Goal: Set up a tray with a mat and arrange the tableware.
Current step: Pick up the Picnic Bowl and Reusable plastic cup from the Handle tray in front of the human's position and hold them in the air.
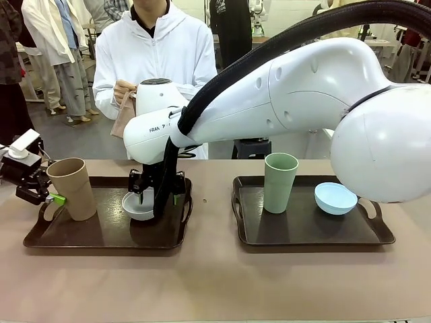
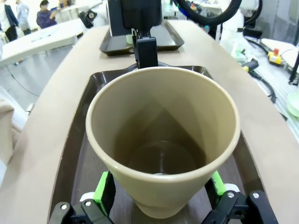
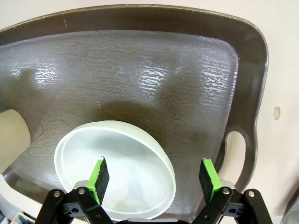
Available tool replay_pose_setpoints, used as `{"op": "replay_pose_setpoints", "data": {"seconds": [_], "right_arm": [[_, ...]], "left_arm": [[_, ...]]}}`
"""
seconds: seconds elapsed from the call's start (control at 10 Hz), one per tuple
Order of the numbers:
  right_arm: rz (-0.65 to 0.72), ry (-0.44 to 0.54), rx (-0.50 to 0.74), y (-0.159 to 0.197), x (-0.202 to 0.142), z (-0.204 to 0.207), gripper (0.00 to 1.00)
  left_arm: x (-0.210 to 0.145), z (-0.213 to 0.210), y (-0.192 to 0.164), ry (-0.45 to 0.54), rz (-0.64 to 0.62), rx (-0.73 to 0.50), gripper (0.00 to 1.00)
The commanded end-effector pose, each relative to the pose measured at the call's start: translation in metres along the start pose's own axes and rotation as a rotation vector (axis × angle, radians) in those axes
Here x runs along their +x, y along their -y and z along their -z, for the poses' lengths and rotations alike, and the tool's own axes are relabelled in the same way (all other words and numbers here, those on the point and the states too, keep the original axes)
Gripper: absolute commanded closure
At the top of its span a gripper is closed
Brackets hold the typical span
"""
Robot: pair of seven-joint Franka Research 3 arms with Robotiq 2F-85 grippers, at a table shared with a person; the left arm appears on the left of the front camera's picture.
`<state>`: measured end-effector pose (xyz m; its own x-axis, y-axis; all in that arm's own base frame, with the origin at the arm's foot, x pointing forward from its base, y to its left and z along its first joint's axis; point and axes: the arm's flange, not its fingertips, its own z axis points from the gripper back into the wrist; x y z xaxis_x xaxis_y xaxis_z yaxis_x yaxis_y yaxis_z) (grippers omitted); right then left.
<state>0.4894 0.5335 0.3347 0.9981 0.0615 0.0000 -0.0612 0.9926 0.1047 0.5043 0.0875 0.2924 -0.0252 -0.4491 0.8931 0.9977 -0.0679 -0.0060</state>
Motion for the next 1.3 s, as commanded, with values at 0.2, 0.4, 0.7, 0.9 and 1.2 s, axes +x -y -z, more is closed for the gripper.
{"op": "replay_pose_setpoints", "data": {"seconds": [0.2,0.4,0.7,0.9,1.2], "right_arm": [[0.001,0.007,0.024,0.002,0.0,0.001,0.0],[-0.011,0.005,0.04,0.002,-0.001,0.001,0.0],[-0.032,0.008,0.04,0.001,-0.004,-0.001,0.89],[-0.029,0.012,0.034,0.0,-0.003,-0.002,1.0],[-0.018,0.021,0.024,-0.001,-0.004,-0.003,1.0]], "left_arm": [[0.0,0.026,0.002,0.06,-0.014,0.018,0.0],[-0.004,0.042,-0.001,0.071,-0.002,0.001,0.0],[-0.002,0.043,0.001,0.074,0.037,-0.004,0.65],[-0.001,0.041,0.0,0.07,0.029,-0.004,1.0],[-0.001,0.04,0.0,0.069,0.02,-0.013,0.75]]}}
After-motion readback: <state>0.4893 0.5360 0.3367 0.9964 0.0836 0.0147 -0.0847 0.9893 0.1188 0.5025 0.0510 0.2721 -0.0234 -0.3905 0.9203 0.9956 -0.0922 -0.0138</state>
